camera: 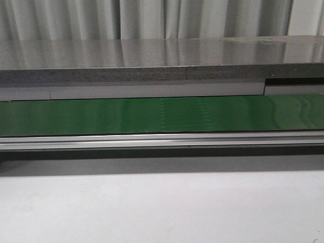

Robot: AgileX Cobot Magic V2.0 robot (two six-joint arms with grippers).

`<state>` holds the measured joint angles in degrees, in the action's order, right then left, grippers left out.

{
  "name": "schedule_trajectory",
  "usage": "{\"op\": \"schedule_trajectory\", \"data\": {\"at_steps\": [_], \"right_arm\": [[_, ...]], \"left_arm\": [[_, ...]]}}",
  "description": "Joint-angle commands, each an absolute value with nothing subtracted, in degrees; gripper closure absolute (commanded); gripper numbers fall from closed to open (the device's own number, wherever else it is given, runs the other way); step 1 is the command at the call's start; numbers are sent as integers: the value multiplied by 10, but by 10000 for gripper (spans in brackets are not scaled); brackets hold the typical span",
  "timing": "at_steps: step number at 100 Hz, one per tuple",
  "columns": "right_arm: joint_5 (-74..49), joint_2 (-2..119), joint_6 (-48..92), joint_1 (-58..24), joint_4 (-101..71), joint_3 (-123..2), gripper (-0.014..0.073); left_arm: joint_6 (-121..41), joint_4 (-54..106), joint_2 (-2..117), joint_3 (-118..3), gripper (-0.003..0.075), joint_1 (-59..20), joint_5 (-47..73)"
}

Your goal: Move button from left to right

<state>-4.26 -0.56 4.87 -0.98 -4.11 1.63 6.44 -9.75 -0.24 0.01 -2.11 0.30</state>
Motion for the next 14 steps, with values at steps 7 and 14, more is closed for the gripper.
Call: {"op": "schedule_trajectory", "data": {"at_steps": [7, 14], "right_arm": [[8, -16, 48, -9, -37, 7, 662], [8, -16, 48, -9, -37, 7, 662]], "left_arm": [[71, -92, -21, 21, 740, -25, -38], [71, -92, -21, 21, 740, -25, -38]]}}
